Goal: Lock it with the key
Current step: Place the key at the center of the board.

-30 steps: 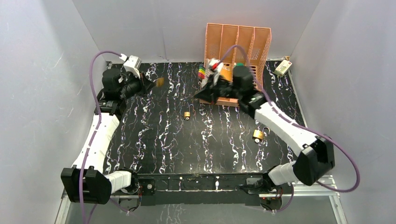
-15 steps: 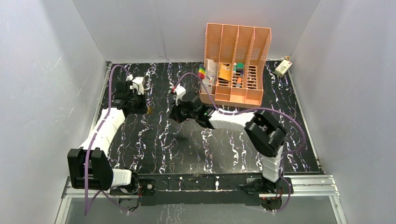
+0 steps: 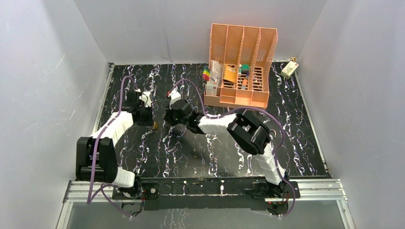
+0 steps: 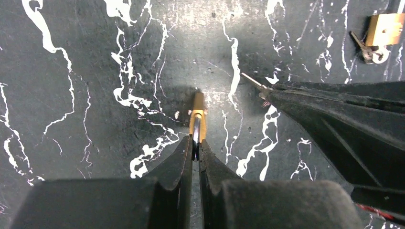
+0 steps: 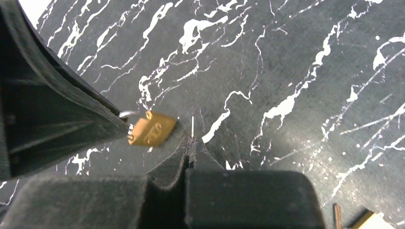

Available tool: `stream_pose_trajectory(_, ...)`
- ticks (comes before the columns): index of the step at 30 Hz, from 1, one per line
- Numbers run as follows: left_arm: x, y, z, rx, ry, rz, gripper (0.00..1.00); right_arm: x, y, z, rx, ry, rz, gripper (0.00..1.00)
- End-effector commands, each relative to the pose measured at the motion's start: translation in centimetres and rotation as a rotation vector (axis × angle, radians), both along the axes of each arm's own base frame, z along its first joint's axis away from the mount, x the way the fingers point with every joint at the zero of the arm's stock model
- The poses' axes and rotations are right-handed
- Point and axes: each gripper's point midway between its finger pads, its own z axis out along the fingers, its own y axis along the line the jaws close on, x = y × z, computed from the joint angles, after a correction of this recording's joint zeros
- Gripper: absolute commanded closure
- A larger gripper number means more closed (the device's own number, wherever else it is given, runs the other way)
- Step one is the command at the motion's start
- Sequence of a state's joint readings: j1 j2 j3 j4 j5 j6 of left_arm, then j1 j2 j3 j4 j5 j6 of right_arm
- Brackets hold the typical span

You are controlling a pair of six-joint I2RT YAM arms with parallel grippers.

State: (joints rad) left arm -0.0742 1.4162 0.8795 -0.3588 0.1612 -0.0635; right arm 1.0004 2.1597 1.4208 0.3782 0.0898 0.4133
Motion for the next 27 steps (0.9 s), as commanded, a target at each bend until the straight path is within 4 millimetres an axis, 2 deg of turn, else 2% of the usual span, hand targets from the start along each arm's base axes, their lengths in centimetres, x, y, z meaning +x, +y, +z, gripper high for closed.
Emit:
stream_pose_trajectory(1,0.8,0.8,-0.2,0.039,-0.026,0.024,1.00,1.1,2.5,3.1,0.084,-0.061,-0.013,1.00)
stream_pose_trajectory(5,1.0,1.2,-0.6,0.068,-0.013,0.024,0.99,0.5,2.9,1.8,0.058,-0.053,-0.009,1.00)
stream_pose_trajectory(7,1.2,1.3,-0.6,0.071,-0.014,0.027,0.91,0.4,2.8,1.4,0.049,-0.046,-0.011,1.00)
stream_pose_trajectory(10,1.3,1.4,-0.3,0.073,-0.025,0.032,0.86,0.5,2.5,0.8,0.028,-0.037,-0.022,1.00)
stream_pose_trajectory(13,1.6,1.5,0.1,0.082,-0.039,0.038,0.75,0.3,2.2,0.6,0.014,-0.033,-0.025,0.89)
stream_pose_trajectory(15,1.7,1.7,0.3,0.089,-0.047,0.044,0.60,0.0,1.8,0.5,0.008,-0.026,-0.022,0.81)
stream_pose_trajectory(16,1.8,1.8,0.5,0.095,-0.051,0.047,0.57,-0.1,1.7,0.6,0.009,-0.024,-0.017,0.77)
stream_pose_trajectory(22,2.5,2.1,1.7,0.112,-0.076,0.052,0.44,-1.1,0.4,0.9,0.005,-0.014,-0.016,0.56)
stream_pose_trajectory(27,3.0,2.1,2.5,0.113,-0.095,0.056,0.41,-1.0,-0.9,2.4,-0.013,-0.068,-0.024,0.49)
